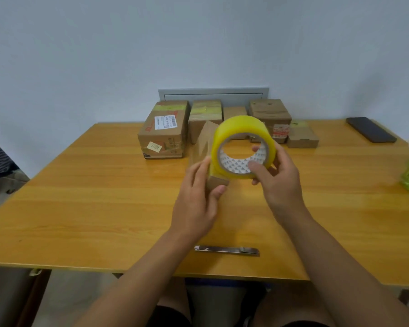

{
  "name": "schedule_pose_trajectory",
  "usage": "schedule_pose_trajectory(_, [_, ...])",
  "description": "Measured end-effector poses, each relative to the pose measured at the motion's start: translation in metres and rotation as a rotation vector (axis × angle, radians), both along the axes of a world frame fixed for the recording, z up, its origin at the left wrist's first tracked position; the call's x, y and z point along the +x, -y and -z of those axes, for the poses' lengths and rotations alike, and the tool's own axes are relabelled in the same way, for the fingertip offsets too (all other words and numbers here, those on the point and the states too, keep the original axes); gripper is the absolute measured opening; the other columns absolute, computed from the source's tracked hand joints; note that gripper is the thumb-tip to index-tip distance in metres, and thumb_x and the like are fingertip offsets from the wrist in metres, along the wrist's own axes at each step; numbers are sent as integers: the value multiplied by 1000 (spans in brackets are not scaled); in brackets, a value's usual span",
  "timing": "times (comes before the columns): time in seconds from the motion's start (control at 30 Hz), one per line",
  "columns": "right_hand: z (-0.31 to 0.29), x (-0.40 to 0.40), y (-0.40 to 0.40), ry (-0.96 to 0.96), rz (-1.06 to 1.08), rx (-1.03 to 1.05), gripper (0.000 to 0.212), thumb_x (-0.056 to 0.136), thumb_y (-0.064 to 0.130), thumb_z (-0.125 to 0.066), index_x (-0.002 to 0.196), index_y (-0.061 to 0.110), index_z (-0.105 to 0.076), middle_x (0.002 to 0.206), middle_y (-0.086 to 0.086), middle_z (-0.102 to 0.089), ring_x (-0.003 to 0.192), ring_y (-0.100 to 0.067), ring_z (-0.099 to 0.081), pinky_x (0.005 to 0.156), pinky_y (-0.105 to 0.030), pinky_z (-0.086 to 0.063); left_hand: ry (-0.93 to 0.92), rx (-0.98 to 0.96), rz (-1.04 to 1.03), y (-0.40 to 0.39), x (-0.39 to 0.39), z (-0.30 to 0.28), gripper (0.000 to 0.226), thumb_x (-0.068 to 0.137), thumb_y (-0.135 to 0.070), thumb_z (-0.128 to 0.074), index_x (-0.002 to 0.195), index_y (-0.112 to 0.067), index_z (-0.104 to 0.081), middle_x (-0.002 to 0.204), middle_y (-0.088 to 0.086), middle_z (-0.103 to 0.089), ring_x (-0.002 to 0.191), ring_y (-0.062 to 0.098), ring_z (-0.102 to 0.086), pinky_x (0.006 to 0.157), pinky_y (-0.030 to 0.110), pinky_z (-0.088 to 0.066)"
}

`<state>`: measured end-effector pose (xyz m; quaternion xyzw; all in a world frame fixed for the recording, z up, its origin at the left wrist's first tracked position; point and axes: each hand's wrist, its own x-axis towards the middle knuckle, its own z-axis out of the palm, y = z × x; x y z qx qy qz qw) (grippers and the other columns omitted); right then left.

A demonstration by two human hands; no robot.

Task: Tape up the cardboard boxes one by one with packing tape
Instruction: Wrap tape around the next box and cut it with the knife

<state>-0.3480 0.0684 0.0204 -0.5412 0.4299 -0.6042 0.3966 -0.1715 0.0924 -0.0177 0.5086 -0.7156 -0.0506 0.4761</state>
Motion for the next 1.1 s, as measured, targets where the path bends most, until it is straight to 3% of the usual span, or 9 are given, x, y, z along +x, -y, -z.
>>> schedule_pose_trajectory(0.07, [-8,16,-2,-4,-120,-23,68,89,6,-68,147,24,-37,119,3,-62,88,-6,-65,62,-20,-51,-92,-29,-22,-4,3,1,58,98,-35,-51,147,-8,-36,140,4,-42,123,9,-45,96,8,-38])
schedule_pose_trajectory(0.13, [-10,31,-1,-36,-213,-40,78,89,7,-69,149,35,-28,123,7,-57,96,-11,-63,68,-21,-53,-134,-71,-30,-5,10,3,56,97,-33,-51,144,-5,-38,141,10,-41,128,9,-42,100,8,-34])
schedule_pose_trajectory(0.23, [-12,49,-1,-50,-276,-55,84,91,8,-67,150,42,-19,119,29,-54,107,-8,-60,75,-27,-57,-131,-98,-44,-7,22,5,58,95,-42,-55,140,-9,-39,147,9,-38,135,12,-40,99,23,-45])
schedule_pose_trajectory(0.33, [-15,60,0,-69,-284,-56,83,92,6,-64,152,41,-18,111,37,-54,110,-2,-58,79,-33,-59,-66,-135,-73,-7,34,5,57,92,-48,-59,135,-16,-41,144,5,-45,130,17,-49,93,36,-53])
schedule_pose_trajectory(0.5, [-22,42,0,-41,-169,-70,80,90,-5,-61,142,47,-30,113,20,-54,98,5,-62,66,-25,-58,93,-236,-148,-1,39,2,53,91,-51,-58,126,-15,-45,135,6,-56,119,20,-57,82,29,-53])
schedule_pose_trajectory(0.67, [1,14,-3,-26,-93,10,81,90,-6,-60,147,45,-32,117,20,-55,100,2,-62,67,-28,-58,76,-245,-111,0,43,2,54,90,-53,-59,126,-15,-44,137,7,-55,121,19,-57,81,30,-57])
schedule_pose_trajectory(0.77, [15,16,-3,9,-119,83,80,89,-3,-62,148,43,-33,125,8,-54,106,-9,-61,70,-30,-59,45,-197,-75,0,42,1,56,90,-51,-60,129,-15,-42,139,6,-51,122,17,-55,80,33,-58])
schedule_pose_trajectory(0.87, [26,21,-4,76,-176,175,70,89,-1,-65,146,29,-37,121,2,-59,108,-19,-64,72,-30,-59,18,-143,-41,-3,42,1,55,92,-49,-59,135,-18,-44,144,2,-43,125,12,-49,79,35,-59])
schedule_pose_trajectory(1.1, [23,21,0,27,-179,152,70,91,6,-65,148,29,-33,120,4,-60,106,-16,-64,72,-31,-59,-254,-77,-2,-6,23,10,50,90,-45,-61,127,-15,-46,141,-10,-43,128,9,-48,82,40,-58])
